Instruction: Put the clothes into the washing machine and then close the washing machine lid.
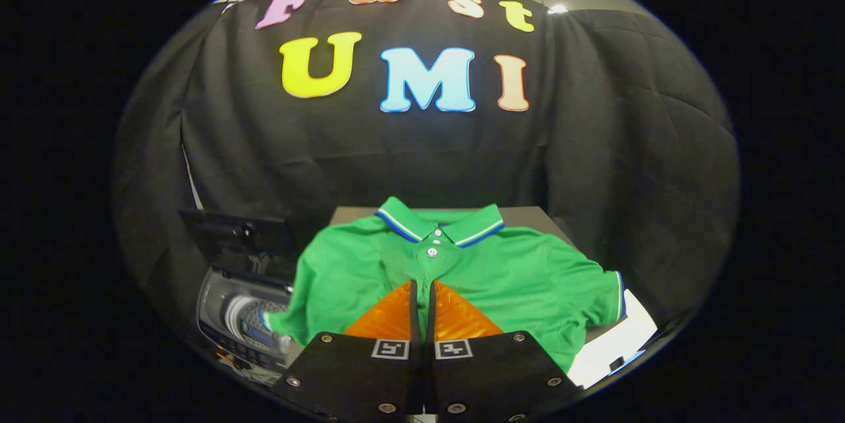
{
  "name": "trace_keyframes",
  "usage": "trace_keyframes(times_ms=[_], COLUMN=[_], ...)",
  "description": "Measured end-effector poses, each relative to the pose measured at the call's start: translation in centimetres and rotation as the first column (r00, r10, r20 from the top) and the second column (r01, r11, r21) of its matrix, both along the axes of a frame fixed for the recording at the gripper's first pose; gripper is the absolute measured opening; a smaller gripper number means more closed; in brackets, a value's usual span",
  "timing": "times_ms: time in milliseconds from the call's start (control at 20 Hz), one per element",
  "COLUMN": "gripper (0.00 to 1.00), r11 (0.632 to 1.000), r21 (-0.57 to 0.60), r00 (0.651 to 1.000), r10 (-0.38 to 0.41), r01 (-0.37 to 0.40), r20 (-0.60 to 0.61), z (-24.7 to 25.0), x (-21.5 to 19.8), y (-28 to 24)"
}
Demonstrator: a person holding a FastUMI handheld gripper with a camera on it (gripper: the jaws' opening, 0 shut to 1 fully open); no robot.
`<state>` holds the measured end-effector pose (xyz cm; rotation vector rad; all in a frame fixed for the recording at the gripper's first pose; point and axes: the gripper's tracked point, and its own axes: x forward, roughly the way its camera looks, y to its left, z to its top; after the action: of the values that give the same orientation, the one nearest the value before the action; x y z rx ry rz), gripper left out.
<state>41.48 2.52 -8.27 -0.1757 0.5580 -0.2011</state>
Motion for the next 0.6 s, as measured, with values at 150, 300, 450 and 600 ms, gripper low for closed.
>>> trace_keyframes(times_ms=[150,300,450,600], gripper=[0.0,0.0,0.0,0.0], r11=[0.999,0.999,1.0,0.998], r21=[-0.047,-0.044,-0.017,0.023], r00=[0.997,0.991,0.986,0.983], r10=[0.0,0.006,0.025,0.047], r01=[0.004,0.0,-0.023,-0.052], r20=[0.073,0.135,0.166,0.178], z=[4.4,7.1,7.9,7.3], x=[0.9,1.5,1.8,2.1], y=[6.1,12.5,18.8,24.6])
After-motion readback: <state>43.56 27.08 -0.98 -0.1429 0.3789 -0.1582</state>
